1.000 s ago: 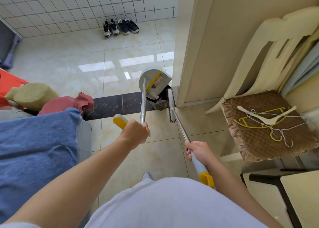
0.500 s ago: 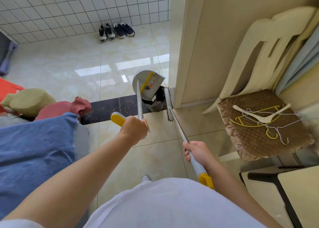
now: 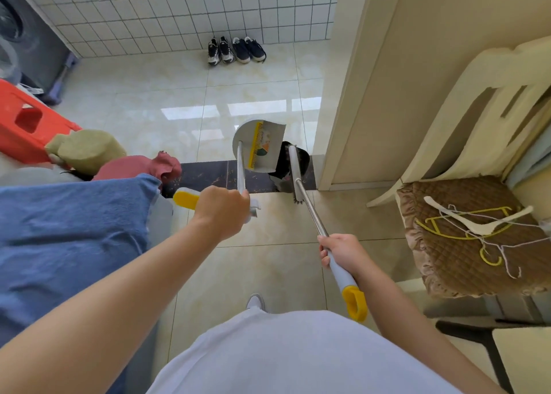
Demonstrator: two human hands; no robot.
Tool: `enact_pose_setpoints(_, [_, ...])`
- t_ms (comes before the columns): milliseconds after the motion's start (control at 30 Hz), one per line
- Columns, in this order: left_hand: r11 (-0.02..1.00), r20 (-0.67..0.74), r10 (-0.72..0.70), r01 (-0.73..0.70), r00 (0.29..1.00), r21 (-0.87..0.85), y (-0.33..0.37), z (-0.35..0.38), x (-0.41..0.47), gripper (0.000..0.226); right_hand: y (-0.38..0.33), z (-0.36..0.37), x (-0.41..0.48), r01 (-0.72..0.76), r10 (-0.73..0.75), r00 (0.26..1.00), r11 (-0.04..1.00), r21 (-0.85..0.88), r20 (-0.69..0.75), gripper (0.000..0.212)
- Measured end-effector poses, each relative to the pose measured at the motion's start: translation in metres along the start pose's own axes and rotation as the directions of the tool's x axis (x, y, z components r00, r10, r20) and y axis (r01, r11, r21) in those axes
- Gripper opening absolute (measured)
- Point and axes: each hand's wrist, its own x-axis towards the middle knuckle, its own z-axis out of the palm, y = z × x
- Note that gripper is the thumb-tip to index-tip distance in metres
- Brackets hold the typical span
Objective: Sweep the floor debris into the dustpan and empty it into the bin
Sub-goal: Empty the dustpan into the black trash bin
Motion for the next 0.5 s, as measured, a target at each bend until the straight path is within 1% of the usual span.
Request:
enact_pose_setpoints(100, [0.979,0.062,-0.131,0.139,0.989,-0.147,0.000,-0.010,-0.019,0.036,-0.006,0.014,-0.007,0.004,-0.002,0.999,0.999,-0.045,0.043,0.026])
enact_pose_setpoints(200, [0.917,0.095,-0.265,0.281,0.960,-0.283,-0.006,-0.015,-0.039,0.027,-0.012,0.029,-0.016,-0.007,0.018,0.995,0.994,-0.108,0.099,0.021])
enact_pose_setpoints(267, [0.837,0.126,-0.355,0.375,0.926,-0.397,-0.014,-0.015,-0.053,0.026,-0.014,0.039,-0.021,-0.024,0.043,0.991,0.990,-0.142,0.130,0.016])
enact_pose_setpoints(367, [0.693,0.169,-0.465,0.476,0.869,-0.542,-0.023,-0.008,-0.076,0.034,-0.012,0.050,-0.024,-0.085,0.108,0.979,0.987,-0.139,0.171,0.013])
enact_pose_setpoints(467, [0.543,0.271,-0.525,0.563,0.807,-0.623,-0.025,0.009,-0.095,0.037,-0.004,0.056,-0.026,-0.141,0.171,0.965,0.978,-0.157,0.197,0.013])
enact_pose_setpoints(500, [0.499,0.315,-0.524,0.585,0.792,-0.640,-0.022,0.016,-0.099,0.034,0.000,0.056,-0.025,-0.158,0.190,0.961,0.974,-0.165,0.201,0.015])
